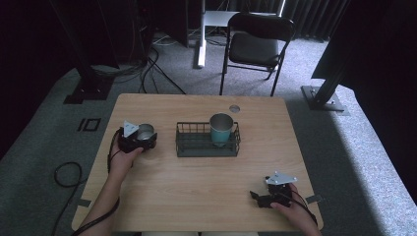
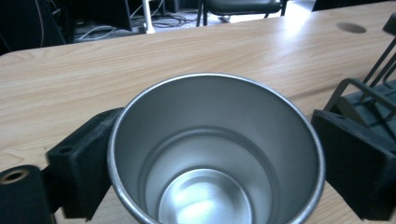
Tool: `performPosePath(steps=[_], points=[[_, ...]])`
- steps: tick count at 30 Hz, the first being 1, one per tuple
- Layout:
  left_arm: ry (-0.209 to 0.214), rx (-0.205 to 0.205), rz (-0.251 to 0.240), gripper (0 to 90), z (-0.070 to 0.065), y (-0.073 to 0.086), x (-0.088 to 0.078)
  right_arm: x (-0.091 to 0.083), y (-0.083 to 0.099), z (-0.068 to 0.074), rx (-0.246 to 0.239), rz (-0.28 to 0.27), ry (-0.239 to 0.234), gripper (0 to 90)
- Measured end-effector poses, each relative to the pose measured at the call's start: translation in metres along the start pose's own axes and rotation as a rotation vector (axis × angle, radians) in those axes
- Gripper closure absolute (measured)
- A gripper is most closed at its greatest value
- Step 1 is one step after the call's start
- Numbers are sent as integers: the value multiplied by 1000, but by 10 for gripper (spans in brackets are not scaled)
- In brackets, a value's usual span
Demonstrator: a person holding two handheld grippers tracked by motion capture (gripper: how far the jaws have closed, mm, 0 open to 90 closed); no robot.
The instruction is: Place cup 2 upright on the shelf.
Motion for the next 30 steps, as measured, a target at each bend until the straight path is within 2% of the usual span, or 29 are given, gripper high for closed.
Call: performPosePath(steps=[1, 6, 8, 9, 13, 15, 18, 23, 28, 30], points=[[-1, 0, -3, 135, 1, 0, 0, 0, 0, 0, 0, 0, 0, 114], [3, -8, 5, 138, 1, -1, -1, 0, 0, 0, 0, 1, 0, 114], [22, -28, 5, 139, 1, -2, -2, 0, 0, 0, 0, 0, 0, 114], [45, -43, -5, 139, 0, -3, -3, 0, 0, 0, 0, 0, 0, 114], [34, -21, -8, 139, -2, -7, -9, 0, 0, 0, 0, 0, 0, 114], [44, -23, -13, 140, -3, -10, -14, 0, 0, 0, -1, 0, 0, 114], [30, -17, -21, 140, -3, -15, -22, 0, 0, 0, 0, 0, 0, 114], [34, -9, -29, 140, -6, -20, -33, 0, 0, 0, 0, 1, 0, 114], [77, -6, -47, 140, -15, -34, -53, 0, 0, 0, 0, 0, 0, 114], [89, 9, -57, 140, -20, -42, -61, 0, 0, 0, 0, 1, 0, 114]])
Point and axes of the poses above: each handheld gripper's, and its own axes: x roughly forward along the jaws, y roughly out of its underside, z roughly to its left, the point moved 8 cm from there along x, roughly forward along the jaws, and after that the axes turned 12 degrees about z, right-handed, at the moved point
